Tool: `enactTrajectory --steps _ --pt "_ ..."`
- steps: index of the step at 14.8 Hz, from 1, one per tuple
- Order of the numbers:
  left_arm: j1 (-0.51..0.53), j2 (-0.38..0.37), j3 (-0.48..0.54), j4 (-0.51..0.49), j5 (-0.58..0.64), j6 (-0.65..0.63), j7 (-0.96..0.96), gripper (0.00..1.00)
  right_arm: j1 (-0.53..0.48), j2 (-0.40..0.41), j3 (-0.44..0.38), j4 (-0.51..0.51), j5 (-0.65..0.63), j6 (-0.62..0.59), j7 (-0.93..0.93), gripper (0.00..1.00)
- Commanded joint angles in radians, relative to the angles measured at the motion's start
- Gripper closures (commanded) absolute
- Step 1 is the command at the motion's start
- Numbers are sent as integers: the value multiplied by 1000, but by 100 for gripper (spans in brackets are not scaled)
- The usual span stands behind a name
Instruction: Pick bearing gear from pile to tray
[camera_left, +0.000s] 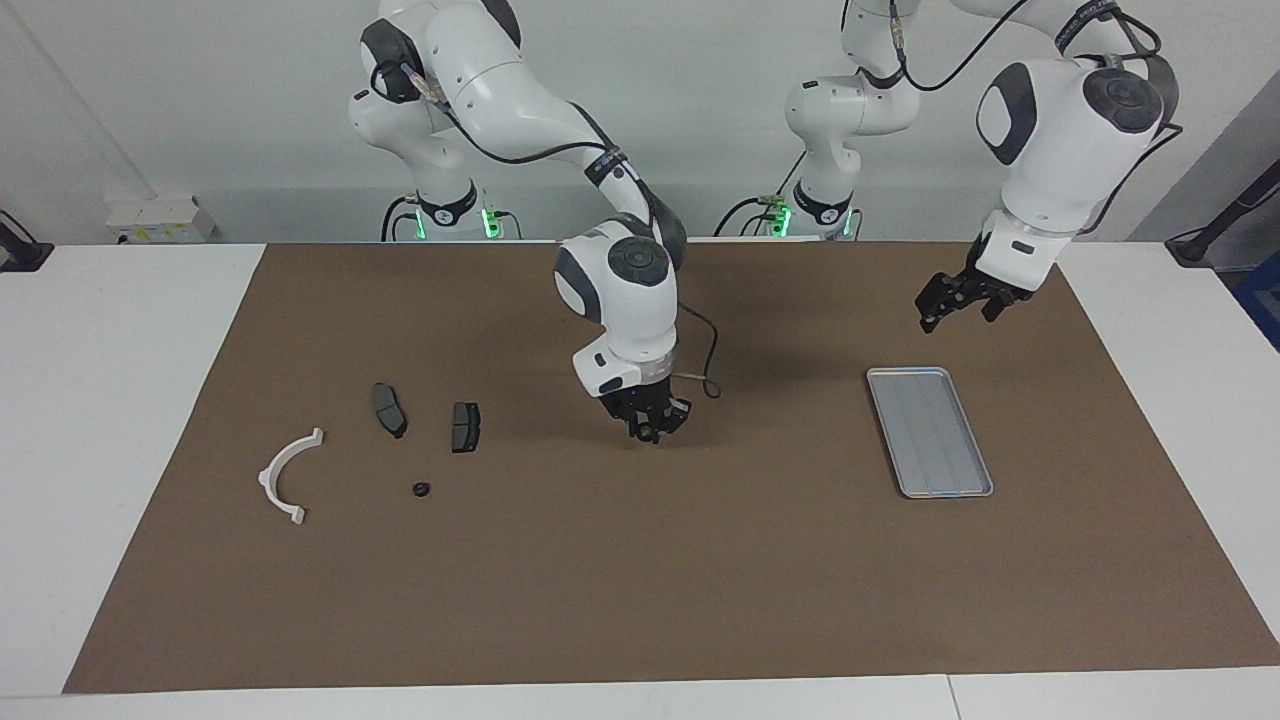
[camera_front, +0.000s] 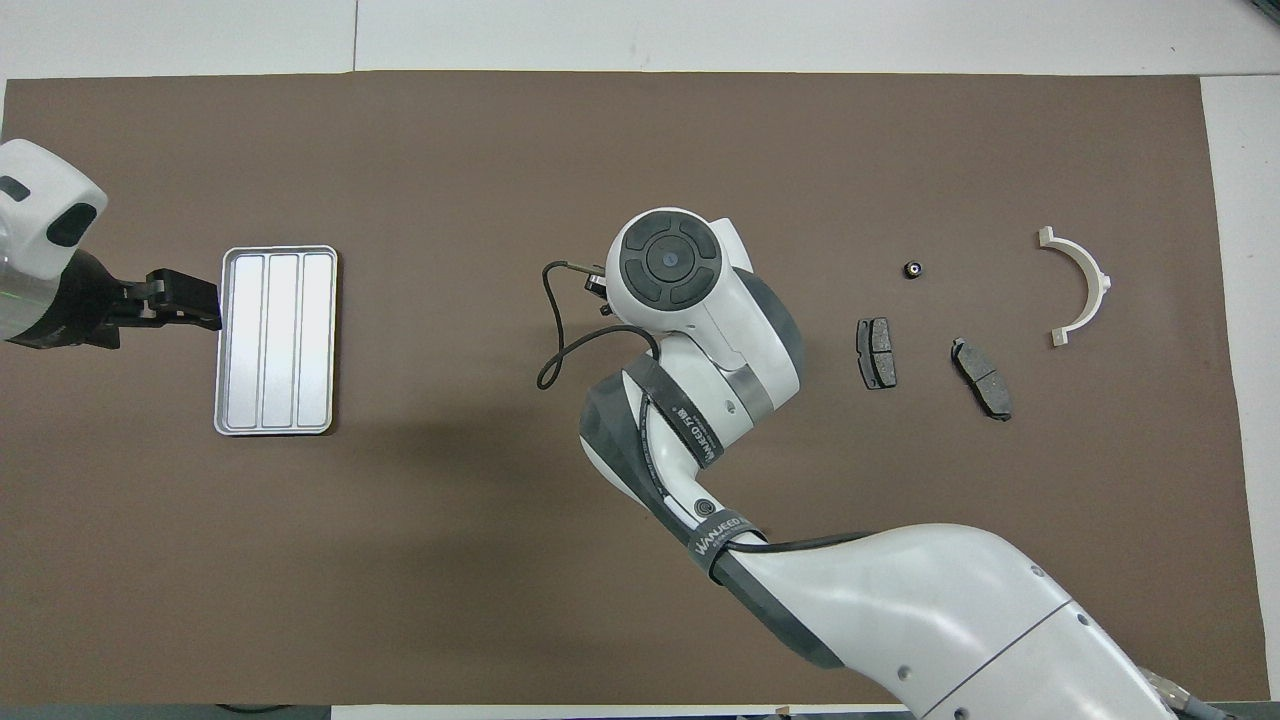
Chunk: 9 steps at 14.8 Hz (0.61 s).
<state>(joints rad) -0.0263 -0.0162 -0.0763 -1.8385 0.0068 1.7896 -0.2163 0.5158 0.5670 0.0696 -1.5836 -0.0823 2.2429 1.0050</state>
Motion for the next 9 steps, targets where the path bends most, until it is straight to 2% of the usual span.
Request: enactTrajectory --steps 1,5,7,8,9 --pt "-49 -15 7 -57 5 53 -69 0 1 -15 4 -53 -16 35 -3 100" --pt "-99 25 7 -54 4 82 -164 0 15 -9 6 -81 -14 75 -5 100" --pt "-110 30 7 -53 -10 83 -170 0 3 -9 6 -90 -13 98 -23 30" --pt "-112 30 7 -53 -11 85 -170 0 -2 -9 6 -90 -13 98 -25 5" --pt "-112 30 7 -53 -11 91 -172 0 -6 -10 6 -79 -13 84 -35 0"
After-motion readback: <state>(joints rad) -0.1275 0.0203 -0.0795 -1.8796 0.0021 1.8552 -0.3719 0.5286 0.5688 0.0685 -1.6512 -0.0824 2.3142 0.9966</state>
